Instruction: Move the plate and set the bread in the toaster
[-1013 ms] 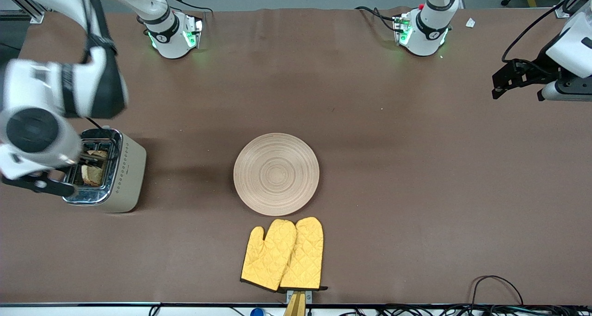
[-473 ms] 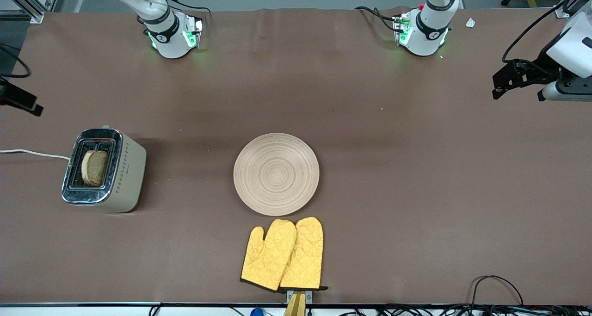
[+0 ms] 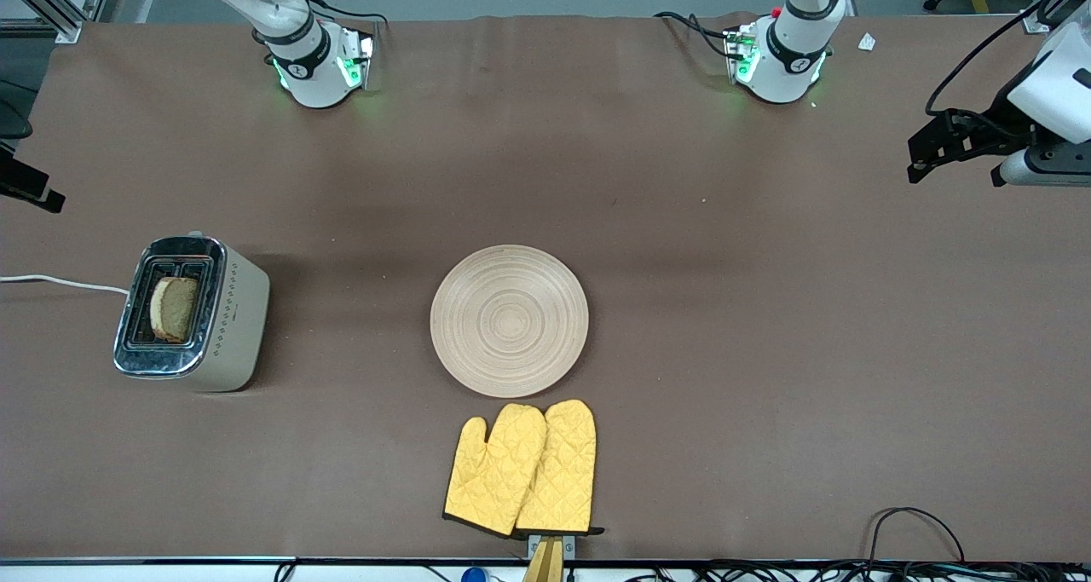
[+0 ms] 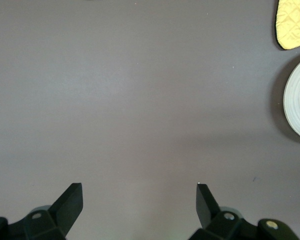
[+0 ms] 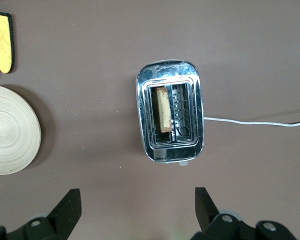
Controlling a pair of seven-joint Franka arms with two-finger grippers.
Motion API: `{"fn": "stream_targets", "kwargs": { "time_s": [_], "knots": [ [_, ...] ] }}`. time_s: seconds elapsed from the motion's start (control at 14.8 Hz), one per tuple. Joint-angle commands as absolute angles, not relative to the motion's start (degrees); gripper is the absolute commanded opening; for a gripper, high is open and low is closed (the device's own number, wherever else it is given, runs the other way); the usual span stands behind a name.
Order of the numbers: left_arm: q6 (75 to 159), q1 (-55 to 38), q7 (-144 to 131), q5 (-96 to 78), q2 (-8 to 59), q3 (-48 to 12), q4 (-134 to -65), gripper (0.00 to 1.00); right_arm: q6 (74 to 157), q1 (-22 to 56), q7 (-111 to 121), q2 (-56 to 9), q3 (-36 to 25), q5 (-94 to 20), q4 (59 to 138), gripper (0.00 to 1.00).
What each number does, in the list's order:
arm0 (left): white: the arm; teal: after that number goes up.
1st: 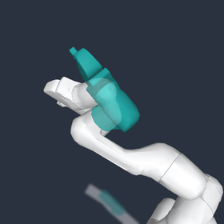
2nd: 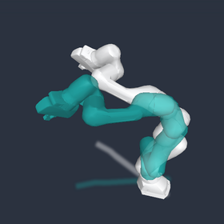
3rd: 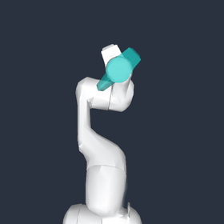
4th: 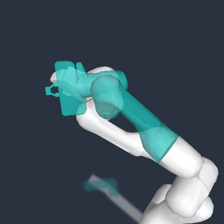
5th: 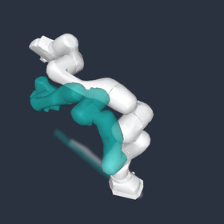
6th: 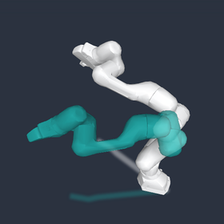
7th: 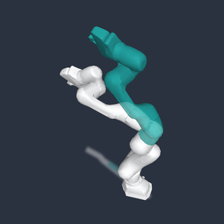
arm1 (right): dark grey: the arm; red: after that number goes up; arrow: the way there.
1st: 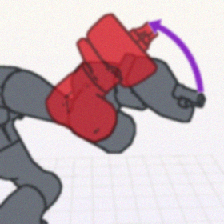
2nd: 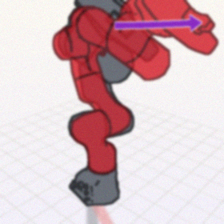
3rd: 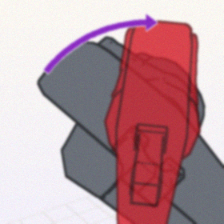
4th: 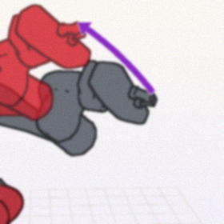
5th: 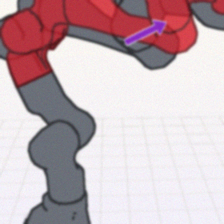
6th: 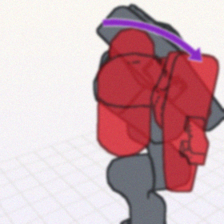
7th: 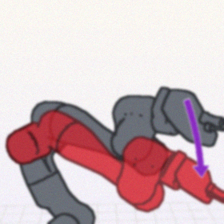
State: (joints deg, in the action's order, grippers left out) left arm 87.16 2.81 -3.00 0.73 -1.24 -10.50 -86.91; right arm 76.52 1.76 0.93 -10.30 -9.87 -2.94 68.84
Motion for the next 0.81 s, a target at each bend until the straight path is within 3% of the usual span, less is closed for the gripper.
{"fn": "stream_targets", "kwargs": {
  "time_s": [0.0, 0.27, 0.54, 0.74],
  "knots": [
    [87.36, 2.81, -1.68, 0.44, -1.49, -10.11, -86.4, 1.0, 77.43, 0.79, 2.11, -7.04, -9.23, -2.64, 74.07, 1.0],
    [87.28, 2.9, -1.67, 0.7, -0.88, -10.02, -84.82, 1.0, 80.6, 1.32, 2.11, -1.94, -8.61, 0.35, 80.42, 1.0],
    [87.19, 3.08, -1.67, 0.97, -0.35, -9.93, -83.67, 1.0, 80.6, -7.37, 2.55, -1.15, 2.09, 0.96, 80.86, 1.0],
    [87.19, 3.08, -1.76, 0.88, -0.26, -9.93, -83.67, 1.0, 80.86, -7.12, 2.46, -1.14, 2.64, 2.02, 80.68, 1.0]
  ]
}}
